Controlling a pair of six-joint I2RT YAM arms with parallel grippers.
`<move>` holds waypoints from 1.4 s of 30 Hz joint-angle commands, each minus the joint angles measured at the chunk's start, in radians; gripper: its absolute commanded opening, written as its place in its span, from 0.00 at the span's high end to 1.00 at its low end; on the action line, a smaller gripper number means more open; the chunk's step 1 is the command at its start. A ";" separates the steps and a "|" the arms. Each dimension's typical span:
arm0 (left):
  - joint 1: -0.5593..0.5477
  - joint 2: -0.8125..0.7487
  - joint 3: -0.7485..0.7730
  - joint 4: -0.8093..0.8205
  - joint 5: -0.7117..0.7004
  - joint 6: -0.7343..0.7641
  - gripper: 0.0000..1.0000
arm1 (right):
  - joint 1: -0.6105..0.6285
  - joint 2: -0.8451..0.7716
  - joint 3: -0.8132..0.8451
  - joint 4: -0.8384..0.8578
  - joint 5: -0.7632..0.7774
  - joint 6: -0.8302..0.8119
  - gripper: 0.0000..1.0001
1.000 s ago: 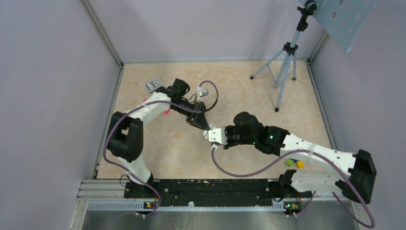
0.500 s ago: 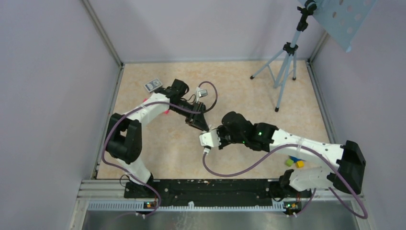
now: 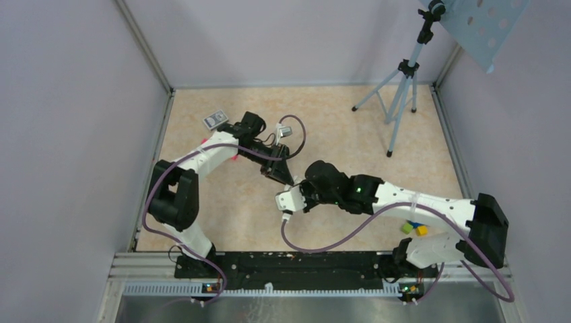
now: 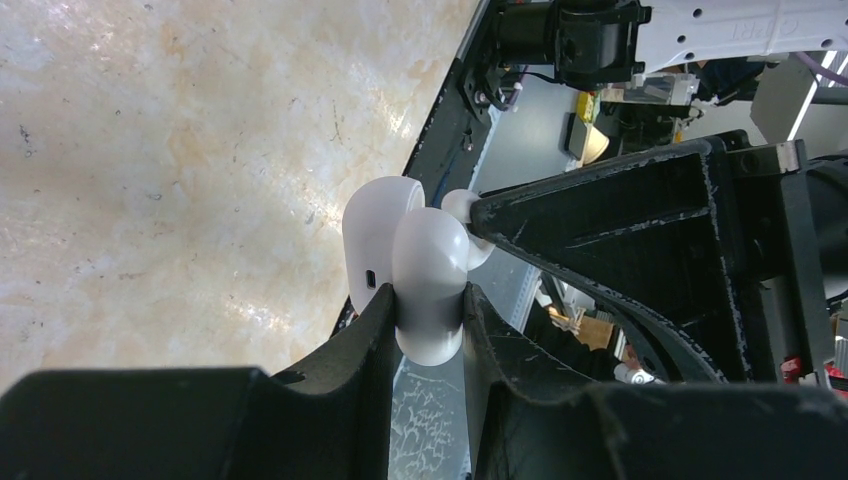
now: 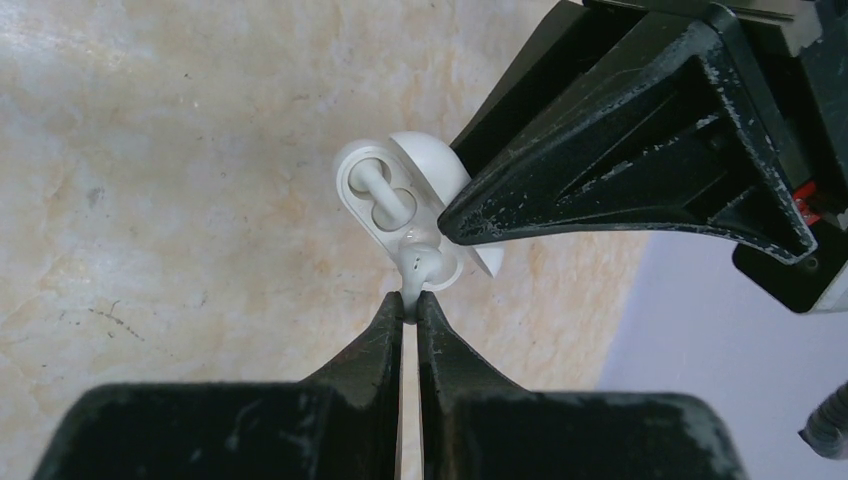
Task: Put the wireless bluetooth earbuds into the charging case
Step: Insert the left earbud into the left side groove of the charging case.
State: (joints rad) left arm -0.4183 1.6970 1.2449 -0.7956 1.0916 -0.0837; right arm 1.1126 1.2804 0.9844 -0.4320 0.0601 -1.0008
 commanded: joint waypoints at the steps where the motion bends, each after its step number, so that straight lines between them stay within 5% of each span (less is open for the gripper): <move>1: -0.006 -0.049 -0.004 0.001 0.014 0.001 1.00 | 0.013 0.013 0.050 0.044 0.009 -0.026 1.00; 42: -0.015 -0.063 -0.002 -0.007 0.011 0.008 1.00 | 0.030 0.052 0.011 0.066 0.068 -0.075 1.00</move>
State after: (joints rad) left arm -0.4271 1.6756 1.2407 -0.7975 1.0725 -0.0834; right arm 1.1297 1.3205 0.9836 -0.3645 0.1127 -1.0664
